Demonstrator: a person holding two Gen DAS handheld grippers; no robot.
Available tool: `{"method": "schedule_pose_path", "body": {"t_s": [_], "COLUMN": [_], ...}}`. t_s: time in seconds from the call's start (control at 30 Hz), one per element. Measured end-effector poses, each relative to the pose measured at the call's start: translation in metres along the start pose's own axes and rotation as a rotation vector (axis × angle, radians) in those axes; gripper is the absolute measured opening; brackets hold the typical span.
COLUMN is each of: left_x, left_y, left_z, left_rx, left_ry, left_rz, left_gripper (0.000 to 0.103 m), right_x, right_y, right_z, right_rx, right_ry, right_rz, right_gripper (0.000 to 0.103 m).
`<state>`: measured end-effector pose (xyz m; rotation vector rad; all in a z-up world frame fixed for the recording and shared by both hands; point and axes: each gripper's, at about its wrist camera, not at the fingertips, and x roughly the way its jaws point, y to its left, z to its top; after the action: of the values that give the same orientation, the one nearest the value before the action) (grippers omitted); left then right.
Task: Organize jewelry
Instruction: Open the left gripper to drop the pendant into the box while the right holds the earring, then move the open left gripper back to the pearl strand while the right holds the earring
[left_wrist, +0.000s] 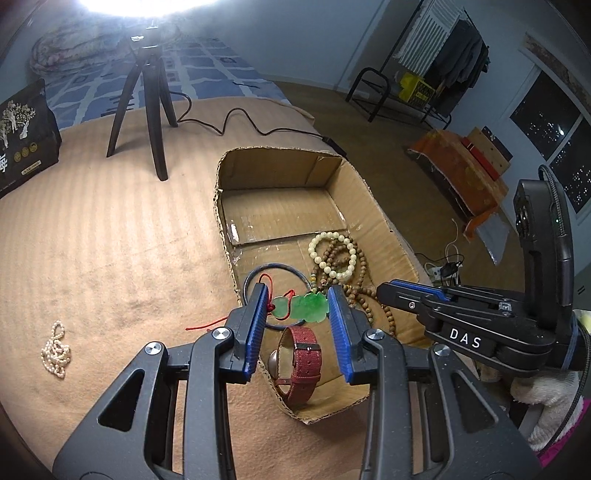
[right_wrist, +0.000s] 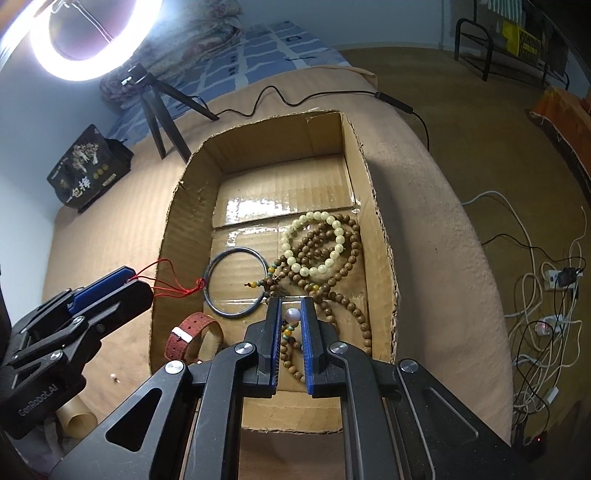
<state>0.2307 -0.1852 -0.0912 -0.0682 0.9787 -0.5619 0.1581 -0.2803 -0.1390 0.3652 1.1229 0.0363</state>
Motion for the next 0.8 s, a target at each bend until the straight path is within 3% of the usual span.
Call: {"method": "schedule_pose_path", "body": {"t_s": [0.23, 0.27, 0.33, 0.4, 0.5, 0.8], "left_x": [0.001, 0.002, 0.003, 0.002, 0.000, -0.011], "left_y": [0.000, 0.001, 0.002, 0.004, 0.007, 0.014], "left_z": [0.000, 0.000, 0.000, 0.000, 0.000, -0.001], "left_rx": [-0.001, -0.003, -0.007, -0.015, -0.025, -0.029], "left_ry": [0.001, 0.002, 0.003, 0.002, -0.006, -0.011], "left_rz": [0.004, 0.005, 0.010, 0.014, 0.018, 0.037], "left_gripper": [0.033, 0.033, 0.034, 0.041, 0.051, 0.051], "right_x": [0.001, 0.001, 0.002, 0.002, 0.001, 0.000], "right_y": [0.002, 0.002, 0.001, 0.000, 0.000, 0.003], "right_z": [0.000, 0.000, -0.001, -0.001, 0.000, -0.001], "right_rx": [-0.002, 0.000, 0.005, 0.008, 0.008, 0.015], "right_ry": [0.003, 0.005, 0.006, 0.001, 0.000, -0.002], "right_rz": [-0.013, -0.018, -0.026, -0.030, -0.034, -0.034], "right_gripper": [0.009, 0.012, 0.032, 0.038, 0.038, 0.038]}}
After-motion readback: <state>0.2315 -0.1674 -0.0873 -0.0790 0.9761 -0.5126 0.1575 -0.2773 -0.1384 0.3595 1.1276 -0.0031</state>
